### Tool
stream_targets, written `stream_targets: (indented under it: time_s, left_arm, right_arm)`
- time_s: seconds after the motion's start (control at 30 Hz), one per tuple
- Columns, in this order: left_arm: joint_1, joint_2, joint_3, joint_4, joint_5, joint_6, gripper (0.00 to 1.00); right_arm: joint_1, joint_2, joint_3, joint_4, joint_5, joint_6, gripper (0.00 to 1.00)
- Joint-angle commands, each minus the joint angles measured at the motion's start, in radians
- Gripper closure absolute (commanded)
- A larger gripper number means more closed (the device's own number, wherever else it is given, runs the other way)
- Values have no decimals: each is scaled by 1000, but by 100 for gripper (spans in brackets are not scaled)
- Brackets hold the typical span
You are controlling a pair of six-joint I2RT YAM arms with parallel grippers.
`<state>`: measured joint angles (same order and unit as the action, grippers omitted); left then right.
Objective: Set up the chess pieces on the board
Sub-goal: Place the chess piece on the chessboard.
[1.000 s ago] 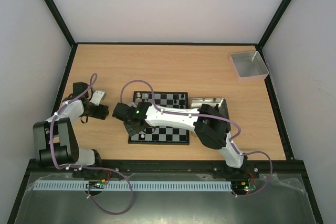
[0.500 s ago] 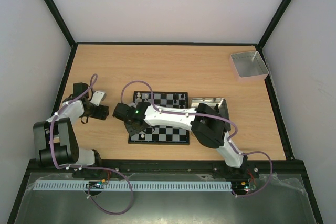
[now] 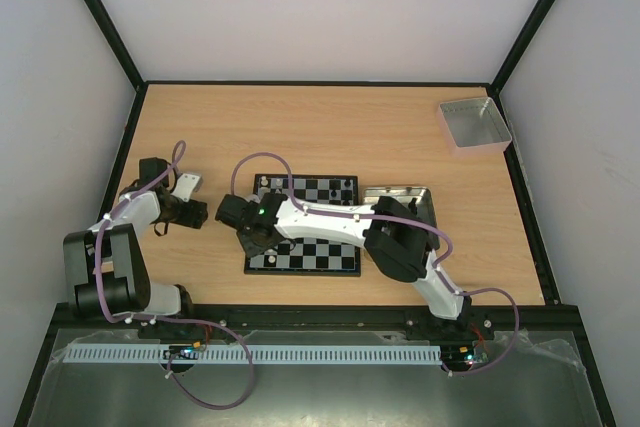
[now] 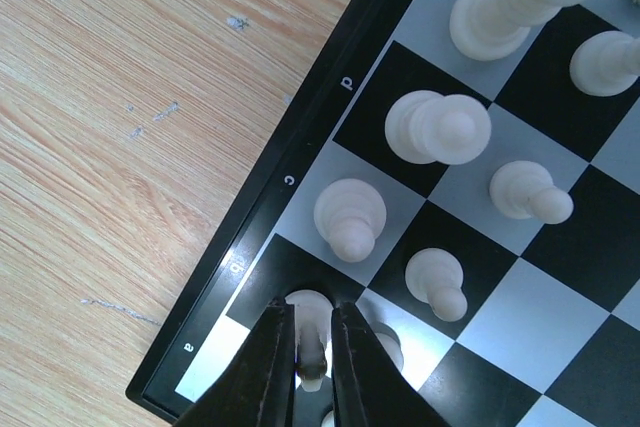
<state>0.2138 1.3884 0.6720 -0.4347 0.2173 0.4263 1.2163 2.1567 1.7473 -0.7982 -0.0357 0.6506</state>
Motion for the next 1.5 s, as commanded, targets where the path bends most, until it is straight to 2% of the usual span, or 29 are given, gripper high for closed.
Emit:
stream_targets:
  time_s: [0.0, 0.97, 1.47]
  left_arm:
    - [5, 6, -19, 0, 14, 10, 24]
    - [5, 0, -44, 21, 4, 14, 24]
    - [6, -5, -39, 7, 11, 19, 24]
  right_arm:
    - [-6, 22, 33, 0, 0, -10, 90]
    - [-6, 52, 77, -2, -32, -8, 90]
    - [-8, 22, 69, -32, 11, -10, 89]
